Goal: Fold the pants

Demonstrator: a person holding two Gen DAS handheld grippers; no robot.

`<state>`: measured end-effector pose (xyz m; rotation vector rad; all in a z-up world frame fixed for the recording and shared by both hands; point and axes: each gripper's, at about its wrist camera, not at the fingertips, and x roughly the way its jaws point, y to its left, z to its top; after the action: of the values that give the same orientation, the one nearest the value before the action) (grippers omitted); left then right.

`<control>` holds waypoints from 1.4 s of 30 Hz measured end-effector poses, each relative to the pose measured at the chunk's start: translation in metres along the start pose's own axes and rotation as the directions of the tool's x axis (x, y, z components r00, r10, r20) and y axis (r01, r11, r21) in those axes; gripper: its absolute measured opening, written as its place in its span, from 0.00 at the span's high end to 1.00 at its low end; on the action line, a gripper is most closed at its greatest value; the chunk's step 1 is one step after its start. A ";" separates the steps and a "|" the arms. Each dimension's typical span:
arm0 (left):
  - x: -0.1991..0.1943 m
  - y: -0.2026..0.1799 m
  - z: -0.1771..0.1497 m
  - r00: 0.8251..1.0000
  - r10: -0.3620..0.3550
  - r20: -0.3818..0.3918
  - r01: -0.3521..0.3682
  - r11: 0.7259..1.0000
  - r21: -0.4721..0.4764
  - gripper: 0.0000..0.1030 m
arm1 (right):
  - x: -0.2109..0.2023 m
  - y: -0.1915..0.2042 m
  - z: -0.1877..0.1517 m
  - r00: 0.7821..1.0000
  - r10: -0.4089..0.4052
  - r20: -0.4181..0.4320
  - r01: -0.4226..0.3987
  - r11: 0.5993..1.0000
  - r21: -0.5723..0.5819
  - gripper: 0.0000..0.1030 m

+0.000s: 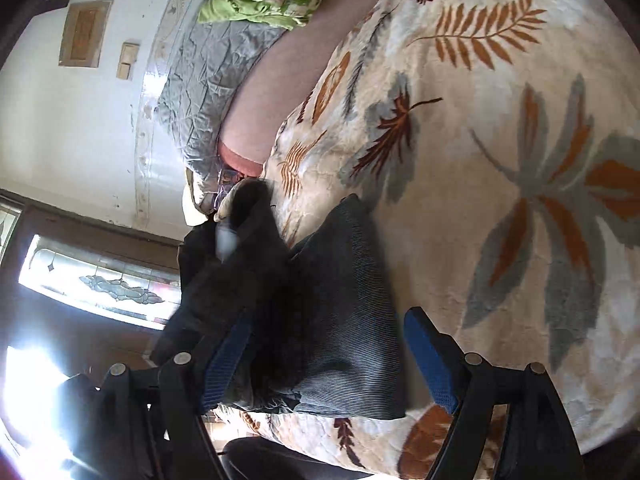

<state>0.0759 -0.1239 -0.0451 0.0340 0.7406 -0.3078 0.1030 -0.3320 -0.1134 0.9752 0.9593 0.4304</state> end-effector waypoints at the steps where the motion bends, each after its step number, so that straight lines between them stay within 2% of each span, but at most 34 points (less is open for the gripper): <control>1: 0.024 -0.007 -0.013 0.997 0.006 -0.081 -0.004 1.000 0.015 0.88 | -0.001 -0.004 -0.001 1.000 -0.006 0.003 0.006 1.000 0.008 0.20; 2: 0.041 -0.009 -0.024 0.989 0.005 -0.150 -0.003 1.000 0.018 0.88 | -0.003 -0.010 -0.001 1.000 -0.009 0.002 0.009 1.000 0.018 0.20; 3: 0.046 -0.011 -0.032 0.985 0.004 -0.170 0.000 1.000 0.023 0.88 | -0.003 -0.014 -0.001 1.000 -0.008 0.002 0.008 1.000 0.027 0.20; 5: 0.034 -0.015 -0.037 0.991 -0.001 -0.134 0.008 0.999 0.052 0.87 | -0.006 -0.020 -0.003 1.000 -0.007 0.005 0.007 1.000 0.030 0.20; 7: 0.022 -0.010 -0.030 0.990 -0.040 -0.137 0.045 0.998 0.032 0.86 | -0.005 -0.023 -0.001 1.000 -0.012 0.012 0.012 0.999 0.034 0.20; 9: 0.009 -0.001 -0.021 0.987 -0.089 -0.136 0.089 0.996 -0.003 0.80 | -0.005 -0.020 0.002 1.000 -0.002 0.019 0.002 0.999 0.038 0.20; 10: -0.002 0.004 -0.017 0.985 -0.111 -0.130 0.110 0.994 -0.019 0.72 | -0.007 -0.016 0.003 1.000 0.002 0.024 -0.002 1.000 0.028 0.20; 11: -0.013 0.007 -0.012 0.985 -0.141 -0.101 0.138 0.990 -0.031 0.61 | -0.009 -0.010 0.005 1.000 0.006 0.029 -0.006 1.000 0.014 0.20; 12: -0.029 0.014 -0.007 0.985 -0.165 -0.053 0.162 0.986 -0.043 0.56 | -0.010 -0.001 0.006 0.999 0.012 0.030 -0.012 1.000 -0.004 0.20; 14: -0.059 0.029 -0.001 0.981 -0.190 0.049 0.193 0.979 -0.070 0.31 | -0.012 0.020 0.010 0.999 0.028 0.029 -0.027 0.998 -0.054 0.20; 16: -0.081 0.047 0.001 0.976 -0.180 0.120 0.191 0.978 -0.086 0.30 | -0.007 0.042 0.014 0.998 0.058 0.005 -0.057 0.994 -0.089 0.20; 17: -0.086 0.055 0.002 0.980 -0.139 0.143 0.153 0.984 -0.093 0.31 | -0.001 0.052 0.015 0.995 0.092 -0.029 -0.094 0.991 -0.092 0.20; 19: -0.086 0.075 0.000 0.989 -0.004 0.147 0.022 0.993 -0.119 0.31 | 0.015 0.070 0.011 0.985 0.142 -0.101 -0.151 0.984 -0.096 0.20; 21: -0.073 0.101 -0.006 0.990 0.118 0.083 -0.101 0.978 -0.185 0.31 | 0.037 0.079 0.002 0.964 0.188 -0.186 -0.205 0.976 -0.077 0.20; 22: -0.065 0.112 -0.011 0.986 0.160 0.044 -0.148 0.966 -0.212 0.31 | 0.048 0.078 -0.004 0.958 0.187 -0.219 -0.205 0.977 -0.059 0.20; 24: -0.043 0.129 -0.024 0.978 0.202 -0.050 -0.208 0.949 -0.238 0.31 | 0.069 0.062 -0.018 0.961 0.104 -0.256 -0.117 0.993 -0.034 0.20; 25: -0.025 0.131 -0.031 0.971 0.201 -0.131 -0.226 0.950 -0.215 0.31 | 0.081 0.050 -0.025 0.954 0.055 -0.294 -0.067 0.997 -0.029 0.21; 26: -0.008 0.132 -0.038 0.965 0.177 -0.195 -0.215 0.957 -0.193 0.30 | 0.093 0.037 -0.031 0.944 -0.012 -0.329 0.003 1.000 -0.027 0.24; 27: 0.001 0.134 -0.046 0.961 0.173 -0.215 -0.217 0.955 -0.203 0.30 | 0.098 0.027 -0.035 0.946 -0.039 -0.323 0.033 0.999 -0.025 0.27; 31: -0.014 0.140 -0.042 0.974 0.147 -0.170 -0.189 0.944 -0.269 0.31 | 0.085 0.043 -0.035 0.954 -0.055 -0.294 0.037 0.997 -0.068 0.27; 34: -0.031 0.131 -0.034 0.983 0.159 -0.094 -0.177 0.953 -0.245 0.31 | 0.074 0.057 -0.034 0.967 -0.052 -0.250 0.021 0.992 -0.126 0.27; 35: -0.031 0.129 -0.033 0.983 0.159 -0.094 -0.177 0.955 -0.237 0.31 | 0.075 0.057 -0.035 0.969 -0.068 -0.237 0.037 0.990 -0.134 0.24; 36: -0.023 0.127 -0.035 0.982 0.139 -0.127 -0.166 0.960 -0.228 0.31 | 0.079 0.052 -0.037 0.966 -0.099 -0.239 0.065 0.987 -0.144 0.23; 38: 0.002 0.123 -0.045 0.969 0.106 -0.221 -0.153 0.967 -0.205 0.29 | 0.092 0.042 -0.040 0.956 -0.138 -0.259 0.094 0.980 -0.174 0.23; 39: 0.003 0.122 -0.049 0.969 0.118 -0.218 -0.163 0.967 -0.199 0.28 | 0.089 0.043 -0.041 0.962 -0.133 -0.237 0.090 0.979 -0.183 0.23; 42: -0.016 0.124 -0.044 0.982 0.109 -0.157 -0.144 0.962 -0.233 0.29 | 0.079 0.063 -0.043 0.965 -0.170 -0.202 0.118 0.963 -0.243 0.23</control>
<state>0.0712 0.0046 -0.0761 -0.1296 0.9102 -0.0904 0.1153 -0.2233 -0.1074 0.6511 1.1465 0.5212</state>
